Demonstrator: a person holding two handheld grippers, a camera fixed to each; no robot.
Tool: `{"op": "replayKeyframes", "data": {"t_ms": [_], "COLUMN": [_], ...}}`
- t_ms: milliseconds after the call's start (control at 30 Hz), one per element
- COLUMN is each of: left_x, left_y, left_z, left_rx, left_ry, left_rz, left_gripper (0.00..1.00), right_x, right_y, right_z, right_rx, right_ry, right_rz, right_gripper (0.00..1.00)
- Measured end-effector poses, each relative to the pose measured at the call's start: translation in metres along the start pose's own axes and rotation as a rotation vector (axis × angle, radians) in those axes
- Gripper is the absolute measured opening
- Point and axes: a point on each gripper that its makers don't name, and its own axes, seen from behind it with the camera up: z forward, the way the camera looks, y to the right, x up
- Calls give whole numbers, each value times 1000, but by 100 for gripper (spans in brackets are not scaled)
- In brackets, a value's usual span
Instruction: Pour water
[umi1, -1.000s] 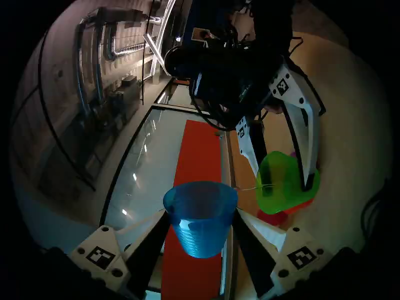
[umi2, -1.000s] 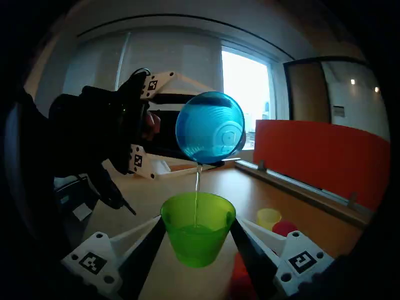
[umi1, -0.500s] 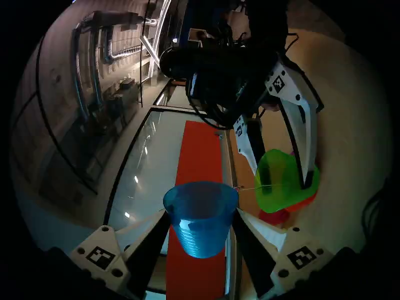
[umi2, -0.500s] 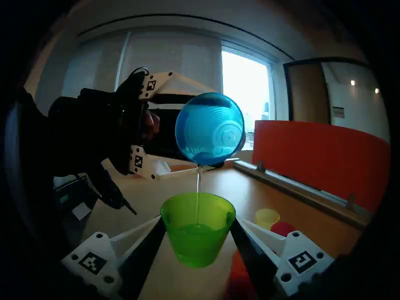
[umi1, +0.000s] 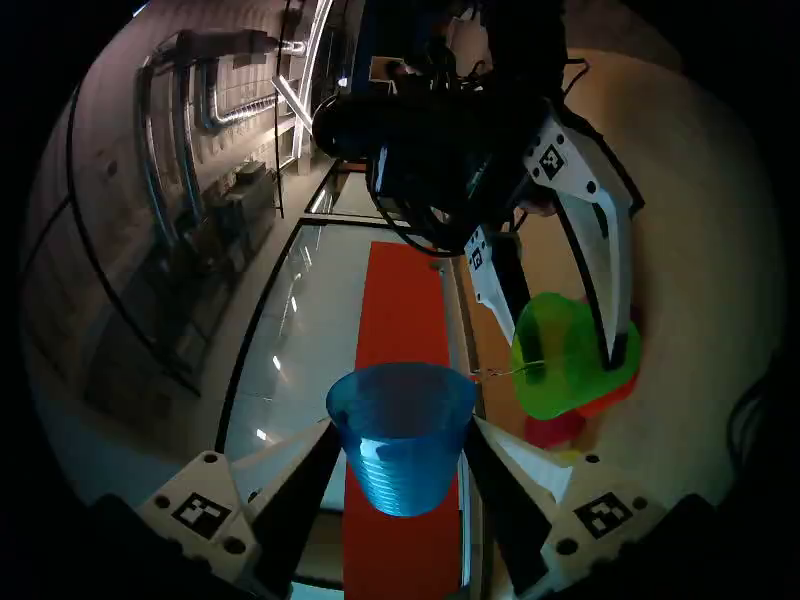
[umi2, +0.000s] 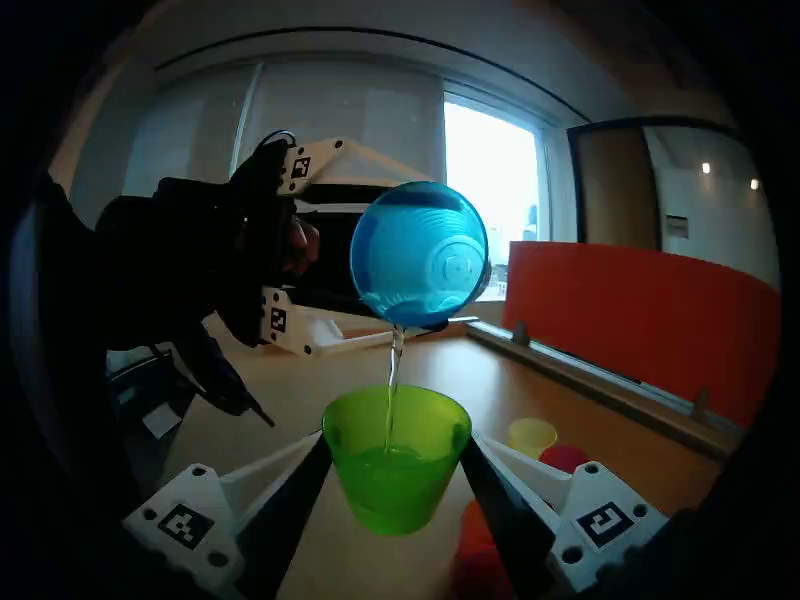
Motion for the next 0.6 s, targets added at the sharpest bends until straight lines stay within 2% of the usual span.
{"op": "replayKeyframes", "data": {"t_ms": [600], "left_x": [3], "left_y": [-4], "left_z": [-7], "left_rx": [6], "left_ry": [-4], "left_rz": [51], "left_gripper": [82], "right_x": [1], "right_y": [-1], "right_z": [1], "right_rx": [1], "right_ry": [1], "right_rz": [-3], "right_gripper": [90]}}
